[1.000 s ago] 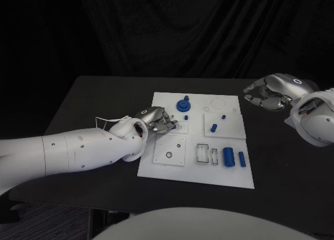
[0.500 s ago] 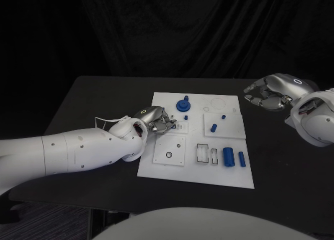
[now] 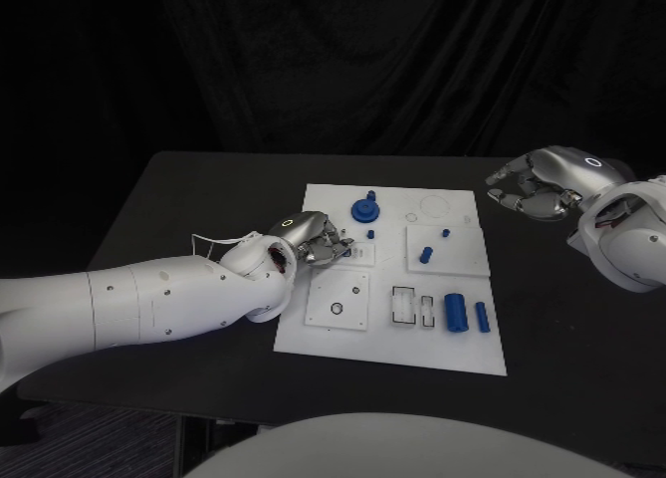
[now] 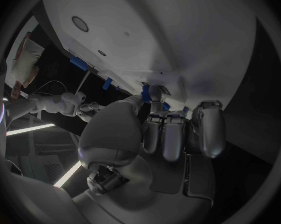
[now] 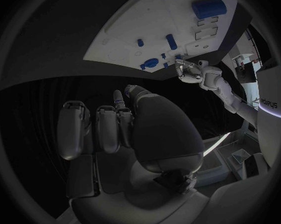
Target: Assemble the parts on the task board
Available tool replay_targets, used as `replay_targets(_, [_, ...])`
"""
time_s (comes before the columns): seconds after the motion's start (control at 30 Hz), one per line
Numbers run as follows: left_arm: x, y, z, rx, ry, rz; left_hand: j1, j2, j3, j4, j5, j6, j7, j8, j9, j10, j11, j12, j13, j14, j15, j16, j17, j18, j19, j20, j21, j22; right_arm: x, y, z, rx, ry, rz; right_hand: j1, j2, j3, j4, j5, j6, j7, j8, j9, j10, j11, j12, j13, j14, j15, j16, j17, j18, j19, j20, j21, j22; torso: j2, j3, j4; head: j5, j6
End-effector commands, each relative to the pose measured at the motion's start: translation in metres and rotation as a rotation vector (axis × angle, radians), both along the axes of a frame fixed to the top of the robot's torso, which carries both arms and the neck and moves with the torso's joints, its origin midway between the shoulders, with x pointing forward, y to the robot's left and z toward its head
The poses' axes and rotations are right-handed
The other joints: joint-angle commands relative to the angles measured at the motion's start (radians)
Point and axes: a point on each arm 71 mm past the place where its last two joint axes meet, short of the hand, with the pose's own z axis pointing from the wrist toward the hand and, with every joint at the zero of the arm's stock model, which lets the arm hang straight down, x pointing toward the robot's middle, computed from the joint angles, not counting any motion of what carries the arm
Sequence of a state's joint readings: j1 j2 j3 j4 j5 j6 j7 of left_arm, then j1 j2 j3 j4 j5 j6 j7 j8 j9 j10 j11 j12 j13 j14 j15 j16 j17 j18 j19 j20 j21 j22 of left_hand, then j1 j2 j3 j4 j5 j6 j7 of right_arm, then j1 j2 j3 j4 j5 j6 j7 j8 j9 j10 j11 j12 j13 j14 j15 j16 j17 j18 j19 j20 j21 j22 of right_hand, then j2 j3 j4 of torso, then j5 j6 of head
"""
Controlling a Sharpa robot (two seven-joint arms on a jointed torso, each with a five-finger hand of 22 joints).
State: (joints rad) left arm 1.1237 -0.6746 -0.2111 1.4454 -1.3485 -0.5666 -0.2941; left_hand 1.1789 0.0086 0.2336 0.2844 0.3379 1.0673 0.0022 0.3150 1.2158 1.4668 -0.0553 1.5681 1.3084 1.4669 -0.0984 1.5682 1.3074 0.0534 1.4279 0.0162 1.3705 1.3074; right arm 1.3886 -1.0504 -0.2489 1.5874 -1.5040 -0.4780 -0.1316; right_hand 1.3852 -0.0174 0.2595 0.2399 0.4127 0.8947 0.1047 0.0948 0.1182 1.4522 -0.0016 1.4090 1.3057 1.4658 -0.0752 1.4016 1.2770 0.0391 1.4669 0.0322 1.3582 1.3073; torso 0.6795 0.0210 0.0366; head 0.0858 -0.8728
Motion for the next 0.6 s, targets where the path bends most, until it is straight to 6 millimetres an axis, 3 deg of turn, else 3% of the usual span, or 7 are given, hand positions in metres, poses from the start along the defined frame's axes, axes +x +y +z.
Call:
replay_targets(0.03, [-0.0016, -0.002, -0.0027, -0.001, 0.003, -0.006, -0.01, -0.001, 0.001, 0.005, -0.006, 0.007, 0.001, -0.005, -0.001, 0.104, -0.005, 0.003, 0.262, 0.104, -0.005, 0.003, 0.263, 0.004, 0.0, -0.005, -0.005, 0.142, 0.0002, -0.0013, -0.0014, -0.004, 0.007, -0.018, 0.005, -0.005, 0.005, 0.001, 0.007, -0.004, 0.001, -0.005, -0.002, -0.007, -0.002, -0.004, -0.046, 0.051, 0.004, -0.004, -0.001, 0.011, 0.026, 0.006, -0.004, 0.197, 0.0, -0.0002, 0.0, 0.0, 0.0])
replay_targets(0.17, [-0.0015, -0.0034, -0.0032, 0.001, 0.006, -0.009, -0.011, 0.0, 0.001, 0.005, -0.009, 0.007, 0.001, -0.005, -0.002, 0.104, -0.005, 0.003, 0.262, 0.104, -0.005, 0.003, 0.263, 0.004, 0.0, -0.005, -0.005, 0.142, 0.0003, -0.0012, -0.0015, -0.005, 0.008, -0.018, 0.005, -0.005, 0.005, 0.001, 0.007, -0.004, 0.001, -0.005, -0.002, -0.007, -0.002, -0.004, -0.046, 0.051, 0.004, -0.004, -0.001, 0.011, 0.026, 0.006, -0.004, 0.197, 0.001, -0.0003, 0.0001, 0.001, 0.0])
replay_targets(0.37, [-0.0009, -0.0043, -0.0036, 0.001, 0.006, -0.011, -0.026, -0.003, -0.007, 0.006, -0.04, 0.011, 0.003, -0.011, -0.009, 0.104, -0.004, 0.003, 0.262, 0.104, -0.004, 0.003, 0.263, 0.004, 0.0, -0.004, -0.007, 0.143, 0.0004, -0.0011, -0.0016, -0.006, 0.009, -0.017, 0.005, -0.005, 0.005, 0.001, 0.007, -0.004, 0.001, -0.005, -0.002, -0.007, -0.002, -0.004, -0.046, 0.051, 0.004, -0.004, -0.001, 0.011, 0.026, 0.006, -0.004, 0.197, 0.0, 0.0002, -0.0002, 0.0, 0.0])
replay_targets(0.6, [-0.0008, -0.0049, -0.0037, 0.001, 0.004, -0.019, -0.099, 0.001, -0.044, 0.008, -0.078, 0.019, 0.006, -0.021, -0.022, 0.104, -0.001, 0.003, 0.262, 0.104, -0.002, 0.003, 0.263, 0.005, 0.0, -0.002, -0.012, 0.145, 0.0005, -0.0013, -0.0018, -0.006, 0.011, -0.018, 0.005, -0.005, 0.005, 0.001, 0.007, -0.004, 0.001, -0.005, -0.002, -0.007, -0.002, -0.004, -0.046, 0.051, 0.004, -0.004, -0.001, 0.011, 0.026, 0.006, -0.004, 0.197, 0.001, 0.0004, 0.0, 0.001, 0.0])
